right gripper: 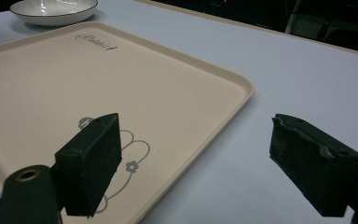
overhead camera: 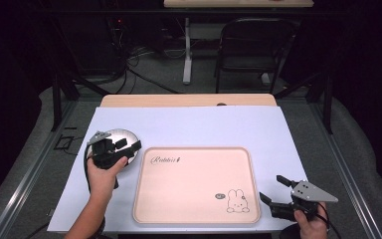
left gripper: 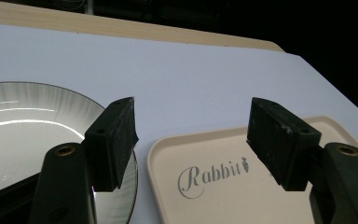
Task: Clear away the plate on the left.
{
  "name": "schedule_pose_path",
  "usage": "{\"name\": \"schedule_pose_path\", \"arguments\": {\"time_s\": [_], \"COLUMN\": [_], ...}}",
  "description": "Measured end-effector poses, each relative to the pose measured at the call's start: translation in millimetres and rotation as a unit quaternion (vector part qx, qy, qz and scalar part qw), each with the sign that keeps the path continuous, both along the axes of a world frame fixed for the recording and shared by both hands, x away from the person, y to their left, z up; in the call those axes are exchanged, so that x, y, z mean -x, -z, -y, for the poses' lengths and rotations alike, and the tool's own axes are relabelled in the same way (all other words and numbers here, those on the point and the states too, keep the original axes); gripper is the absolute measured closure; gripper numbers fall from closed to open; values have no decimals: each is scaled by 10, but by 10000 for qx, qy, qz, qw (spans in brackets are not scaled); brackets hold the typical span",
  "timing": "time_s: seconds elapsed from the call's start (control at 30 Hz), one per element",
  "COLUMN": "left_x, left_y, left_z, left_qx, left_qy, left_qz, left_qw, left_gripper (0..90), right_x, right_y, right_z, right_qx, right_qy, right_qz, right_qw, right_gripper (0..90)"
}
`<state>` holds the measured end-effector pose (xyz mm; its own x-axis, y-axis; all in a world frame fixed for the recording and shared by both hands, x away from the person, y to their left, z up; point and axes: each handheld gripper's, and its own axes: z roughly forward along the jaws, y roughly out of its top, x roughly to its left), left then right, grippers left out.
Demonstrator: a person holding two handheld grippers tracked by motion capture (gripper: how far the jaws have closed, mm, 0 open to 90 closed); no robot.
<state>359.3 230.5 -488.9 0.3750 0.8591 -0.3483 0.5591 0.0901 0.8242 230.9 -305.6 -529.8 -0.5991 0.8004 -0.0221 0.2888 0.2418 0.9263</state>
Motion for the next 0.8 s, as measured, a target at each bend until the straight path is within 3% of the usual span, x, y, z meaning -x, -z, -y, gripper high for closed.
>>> {"name": "schedule_pose_path", "arguments": {"time_s": [0.53,0.8], "left_x": [-137,-235], "left_y": [-68,-54], "left_z": [-101,-205], "left_qx": [53,92], "left_qy": [-201,-441], "left_qz": [-36,-134], "left_qw": [9998,9989], "left_gripper": [326,332], "right_x": [-2,-2], "right_y": [1,0], "right_z": [2,1], "right_qx": [-7,-4], "right_qy": [-1,-3], "right_qz": [-16,-9], "right_qw": [10000,10000], "right_gripper": [159,159]}}
